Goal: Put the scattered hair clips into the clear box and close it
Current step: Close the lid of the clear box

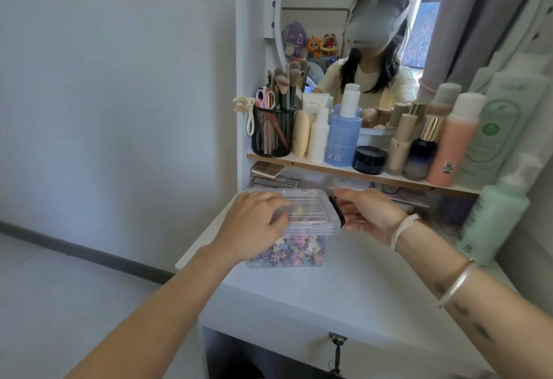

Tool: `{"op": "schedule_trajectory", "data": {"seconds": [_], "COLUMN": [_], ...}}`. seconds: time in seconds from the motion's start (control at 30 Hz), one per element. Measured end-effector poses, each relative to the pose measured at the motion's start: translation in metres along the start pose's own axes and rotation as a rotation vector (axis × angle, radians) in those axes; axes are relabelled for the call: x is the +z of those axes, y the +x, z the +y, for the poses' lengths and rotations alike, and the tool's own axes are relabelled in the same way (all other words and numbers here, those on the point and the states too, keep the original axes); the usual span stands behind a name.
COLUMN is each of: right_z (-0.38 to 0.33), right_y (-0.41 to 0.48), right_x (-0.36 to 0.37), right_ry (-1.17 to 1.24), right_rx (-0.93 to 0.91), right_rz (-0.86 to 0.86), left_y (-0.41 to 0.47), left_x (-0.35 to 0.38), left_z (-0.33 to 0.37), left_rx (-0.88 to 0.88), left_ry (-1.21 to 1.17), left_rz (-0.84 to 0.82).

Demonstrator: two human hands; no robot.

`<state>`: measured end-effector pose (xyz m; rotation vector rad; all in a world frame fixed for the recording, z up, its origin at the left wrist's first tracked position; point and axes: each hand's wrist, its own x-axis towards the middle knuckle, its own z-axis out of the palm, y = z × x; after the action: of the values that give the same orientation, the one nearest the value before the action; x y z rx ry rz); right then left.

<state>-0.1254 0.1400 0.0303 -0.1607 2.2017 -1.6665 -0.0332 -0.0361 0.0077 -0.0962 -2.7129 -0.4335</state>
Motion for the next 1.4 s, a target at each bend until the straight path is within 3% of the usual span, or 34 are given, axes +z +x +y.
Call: {"op": "schedule_trajectory", "data": {"seconds": [0.13,0.4,0.53,0.67,0.8,0.87,0.97,1.1,1.23,1.4], "right_z": [0.003,0.003,0.004,0.009,0.013,0.014,0.016,0.015,0.016,0.018], "right_y": [-0.001,-0.007,-0.008,-0.007,-0.005,-0.005,-0.003,-0.004,-0.004,-0.001], "right_x": [0.013,0.028,0.029,0.027,0.030,0.031,0.032,0.032,0.031,0.032], "right_ry": [-0.264,-0.782,-0.794,-0.683,-0.541,-0.508,-0.504,-0.501,-0.510,-0.543], "right_rx": [-0.029,-0.258,-0.296,-0.266,-0.168,-0.155,-0.176,-0.186,-0.195,-0.212], "right_rz": [0.010,0.218,0.234,0.207,0.157,0.143,0.136,0.133,0.136,0.159], "left_y": [0.001,0.002,0.003,-0.001,-0.014,-0.018,-0.018,-0.014,-0.014,-0.011], "left_x": [-0.003,0.001,0.001,-0.005,-0.005,-0.003,0.001,0.000,0.001,0.000], "left_z": [-0.002,-0.003,-0.007,-0.021,-0.035,-0.033,-0.032,-0.029,-0.019,-0.014], "left_rx": [-0.009,-0.012,-0.048,-0.391,-0.822,-0.879,-0.898,-0.810,-0.692,-0.657], "left_ry": [-0.028,-0.046,-0.216,-0.592,-0.971,-1.124,-1.211,-1.147,-1.038,-0.648], "left_rz": [-0.001,0.024,0.057,0.210,-0.090,-0.190,-0.066,0.207,0.221,0.267]}}
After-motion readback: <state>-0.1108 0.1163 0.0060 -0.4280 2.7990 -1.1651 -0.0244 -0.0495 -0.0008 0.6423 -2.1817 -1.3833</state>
